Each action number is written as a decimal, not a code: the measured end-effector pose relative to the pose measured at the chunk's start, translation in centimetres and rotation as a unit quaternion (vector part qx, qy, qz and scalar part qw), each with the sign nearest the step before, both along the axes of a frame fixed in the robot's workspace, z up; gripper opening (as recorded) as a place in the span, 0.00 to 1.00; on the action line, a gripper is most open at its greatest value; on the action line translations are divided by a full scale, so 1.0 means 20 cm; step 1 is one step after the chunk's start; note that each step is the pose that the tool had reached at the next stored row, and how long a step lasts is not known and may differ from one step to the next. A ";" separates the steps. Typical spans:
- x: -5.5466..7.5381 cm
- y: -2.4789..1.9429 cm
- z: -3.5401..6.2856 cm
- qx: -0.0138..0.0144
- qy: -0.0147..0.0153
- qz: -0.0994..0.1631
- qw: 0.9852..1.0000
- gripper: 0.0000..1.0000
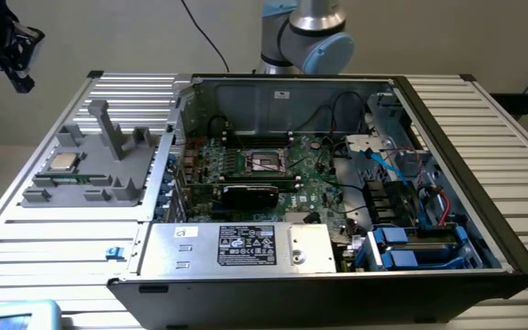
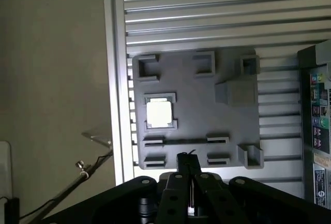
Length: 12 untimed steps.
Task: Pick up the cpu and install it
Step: 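Reach for the cpu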
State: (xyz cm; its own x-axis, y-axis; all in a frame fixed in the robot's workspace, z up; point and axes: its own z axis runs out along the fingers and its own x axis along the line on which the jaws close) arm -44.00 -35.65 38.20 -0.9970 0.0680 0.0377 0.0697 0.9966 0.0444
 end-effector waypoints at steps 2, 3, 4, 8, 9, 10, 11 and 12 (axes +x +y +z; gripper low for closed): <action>-0.02 0.004 -0.002 0.000 0.000 0.000 1.000 0.11; -0.03 0.005 -0.004 0.000 0.000 0.000 1.000 0.11; -0.05 0.007 -0.006 0.000 0.000 0.000 1.000 0.11; -0.10 0.041 -0.015 0.000 0.000 0.000 1.000 0.11; -0.11 0.055 -0.017 0.000 0.000 0.001 1.000 0.11; -0.12 0.071 -0.018 0.000 0.000 0.001 1.000 0.11; -0.13 0.084 -0.020 0.000 0.000 0.001 1.000 0.11; -0.14 0.097 -0.022 0.000 0.000 0.002 1.000 0.11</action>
State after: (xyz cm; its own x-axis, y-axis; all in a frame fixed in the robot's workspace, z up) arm -46.77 -33.71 37.76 -0.9972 0.0649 0.0375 0.0665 0.9968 0.0440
